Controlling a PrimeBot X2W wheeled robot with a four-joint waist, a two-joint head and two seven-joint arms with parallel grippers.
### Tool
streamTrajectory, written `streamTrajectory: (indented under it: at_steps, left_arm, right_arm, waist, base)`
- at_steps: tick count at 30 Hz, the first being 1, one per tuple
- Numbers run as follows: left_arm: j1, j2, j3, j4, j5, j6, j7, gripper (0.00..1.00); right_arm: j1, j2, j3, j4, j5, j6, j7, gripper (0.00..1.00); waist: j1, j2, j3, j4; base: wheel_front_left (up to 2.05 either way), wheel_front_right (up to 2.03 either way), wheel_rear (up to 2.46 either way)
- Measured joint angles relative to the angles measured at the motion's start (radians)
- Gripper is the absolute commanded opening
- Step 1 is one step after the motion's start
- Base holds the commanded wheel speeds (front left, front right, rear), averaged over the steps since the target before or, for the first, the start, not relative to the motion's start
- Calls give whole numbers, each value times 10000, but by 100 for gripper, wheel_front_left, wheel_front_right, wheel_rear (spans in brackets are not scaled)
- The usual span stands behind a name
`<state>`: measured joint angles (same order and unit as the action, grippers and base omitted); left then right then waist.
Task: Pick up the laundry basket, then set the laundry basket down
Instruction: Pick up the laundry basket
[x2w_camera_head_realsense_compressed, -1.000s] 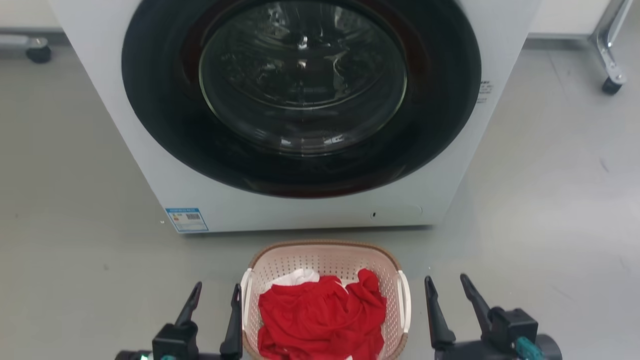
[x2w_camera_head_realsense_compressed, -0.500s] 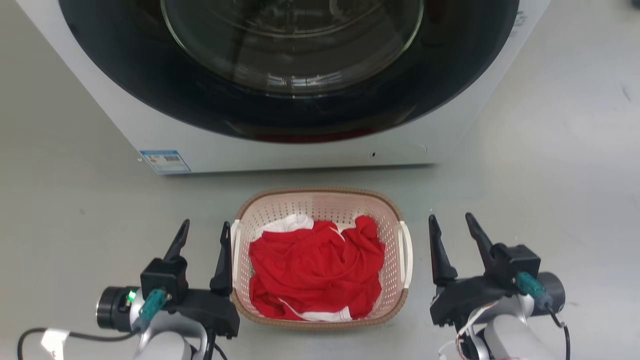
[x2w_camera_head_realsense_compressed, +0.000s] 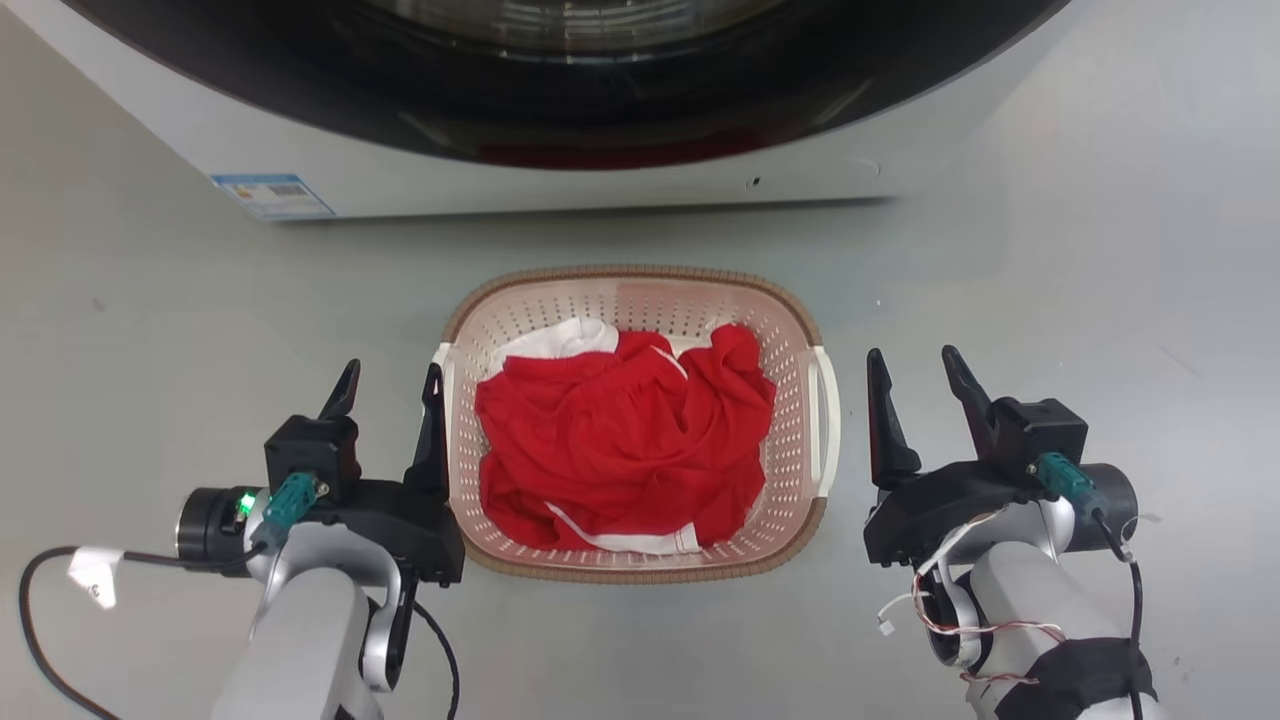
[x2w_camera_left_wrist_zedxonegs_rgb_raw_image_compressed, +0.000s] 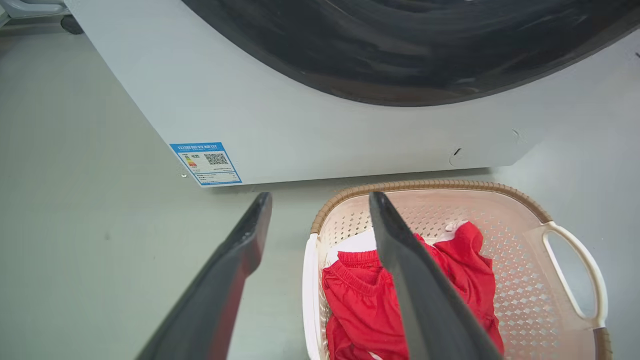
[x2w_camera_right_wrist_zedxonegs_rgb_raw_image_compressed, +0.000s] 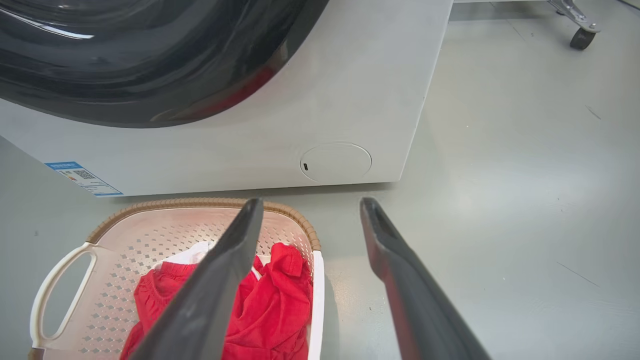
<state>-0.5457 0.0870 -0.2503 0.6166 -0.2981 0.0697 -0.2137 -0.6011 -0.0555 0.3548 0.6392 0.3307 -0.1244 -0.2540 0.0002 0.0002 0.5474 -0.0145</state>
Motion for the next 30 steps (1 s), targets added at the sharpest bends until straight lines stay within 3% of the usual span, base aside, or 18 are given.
streamTrajectory:
  at_steps: [30]
  left_arm:
    - [-2144, -341, 42, 3014, -474, -445, 94, 100]
  right_arm:
    - [-1858, -54, 1011, 1870, 1206, -2, 0, 100]
  waist:
    - [-1, -1, 2548, 221]
  base:
    - [0, 0, 0]
